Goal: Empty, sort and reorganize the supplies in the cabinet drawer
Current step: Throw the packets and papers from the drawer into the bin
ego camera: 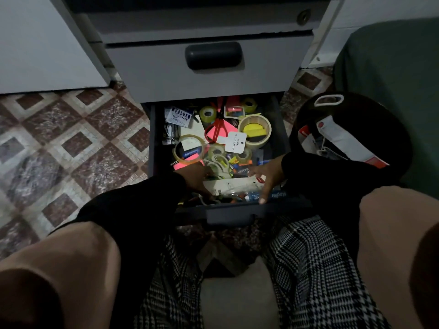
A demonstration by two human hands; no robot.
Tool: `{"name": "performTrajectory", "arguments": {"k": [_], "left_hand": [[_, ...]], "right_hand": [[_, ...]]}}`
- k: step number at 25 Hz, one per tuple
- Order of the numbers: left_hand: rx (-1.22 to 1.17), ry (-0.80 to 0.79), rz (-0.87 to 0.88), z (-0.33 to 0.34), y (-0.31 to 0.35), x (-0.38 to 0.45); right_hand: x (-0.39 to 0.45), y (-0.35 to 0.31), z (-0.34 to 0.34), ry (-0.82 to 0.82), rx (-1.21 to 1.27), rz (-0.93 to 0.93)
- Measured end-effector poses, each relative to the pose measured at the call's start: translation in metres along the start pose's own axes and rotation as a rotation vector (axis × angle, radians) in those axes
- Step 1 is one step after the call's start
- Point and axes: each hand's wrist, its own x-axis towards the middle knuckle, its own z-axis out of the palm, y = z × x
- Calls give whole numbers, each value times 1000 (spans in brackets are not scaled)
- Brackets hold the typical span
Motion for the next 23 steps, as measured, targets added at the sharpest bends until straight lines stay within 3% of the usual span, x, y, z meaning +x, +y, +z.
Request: {"name": "performTrajectory", "arguments": {"k": [8, 14, 18, 23], "left_hand": [[-156, 48, -35, -12, -7, -6], [-229, 166, -72, -12, -4, -5], [-285, 377, -111, -12, -14, 4], [-461, 387, -153, -9, -11, 7]], "right_hand": [[-3, -1, -1, 12, 98, -31], [8, 3, -3, 214, 90, -40], [4, 3, -11, 334, 87, -7], [9, 6, -12, 436, -72, 5]]}}
